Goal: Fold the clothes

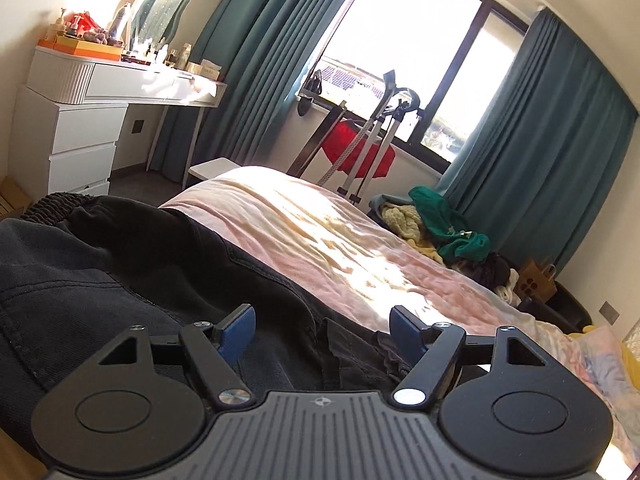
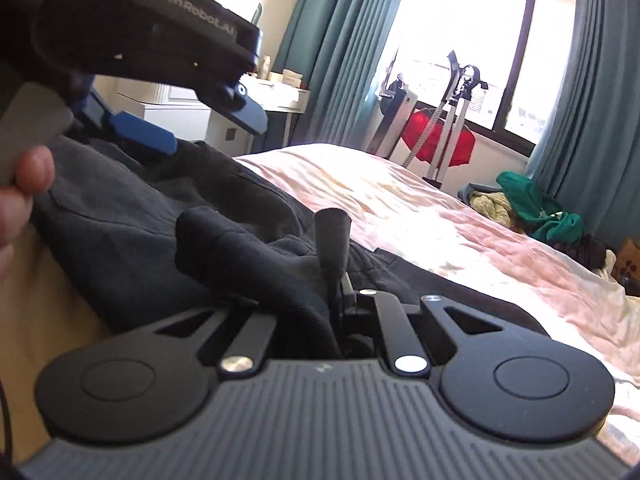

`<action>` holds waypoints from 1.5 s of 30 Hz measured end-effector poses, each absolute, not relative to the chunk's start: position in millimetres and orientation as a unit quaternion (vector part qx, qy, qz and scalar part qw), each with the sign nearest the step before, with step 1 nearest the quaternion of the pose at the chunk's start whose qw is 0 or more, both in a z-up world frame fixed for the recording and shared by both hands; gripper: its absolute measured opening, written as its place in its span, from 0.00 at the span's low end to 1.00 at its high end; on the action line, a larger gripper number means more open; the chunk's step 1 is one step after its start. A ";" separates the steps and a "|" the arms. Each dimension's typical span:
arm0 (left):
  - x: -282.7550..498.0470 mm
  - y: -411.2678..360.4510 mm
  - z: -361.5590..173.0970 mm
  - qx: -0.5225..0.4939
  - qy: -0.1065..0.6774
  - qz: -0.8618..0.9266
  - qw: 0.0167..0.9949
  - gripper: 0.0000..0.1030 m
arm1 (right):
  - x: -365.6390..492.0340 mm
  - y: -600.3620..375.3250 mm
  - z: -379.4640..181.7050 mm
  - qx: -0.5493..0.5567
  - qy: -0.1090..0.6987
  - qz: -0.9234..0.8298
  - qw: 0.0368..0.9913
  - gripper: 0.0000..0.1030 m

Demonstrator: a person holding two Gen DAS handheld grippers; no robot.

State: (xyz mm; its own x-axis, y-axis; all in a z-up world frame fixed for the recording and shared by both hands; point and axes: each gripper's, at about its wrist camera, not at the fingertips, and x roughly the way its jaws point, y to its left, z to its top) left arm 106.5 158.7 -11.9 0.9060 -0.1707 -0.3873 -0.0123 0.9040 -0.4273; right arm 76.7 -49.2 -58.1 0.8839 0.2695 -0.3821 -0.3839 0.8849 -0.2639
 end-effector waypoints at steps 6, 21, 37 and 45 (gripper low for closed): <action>113.8 156.0 -19.5 -0.209 0.230 -0.046 0.949 0.73 | 73.1 -34.3 -91.6 -0.183 0.194 0.194 0.944 0.14; 115.5 142.9 -25.4 -0.188 0.246 -0.055 0.949 0.73 | 54.5 -99.9 -37.2 -0.031 0.237 0.307 0.921 0.43; 137.9 133.0 -38.6 -0.180 0.269 -0.042 0.945 0.73 | 69.0 -61.8 -74.9 -0.041 0.246 0.269 0.930 0.42; 137.6 128.7 -39.2 -0.176 0.269 -0.047 0.946 0.73 | 66.5 -69.7 -72.7 -0.023 0.256 0.279 0.925 0.42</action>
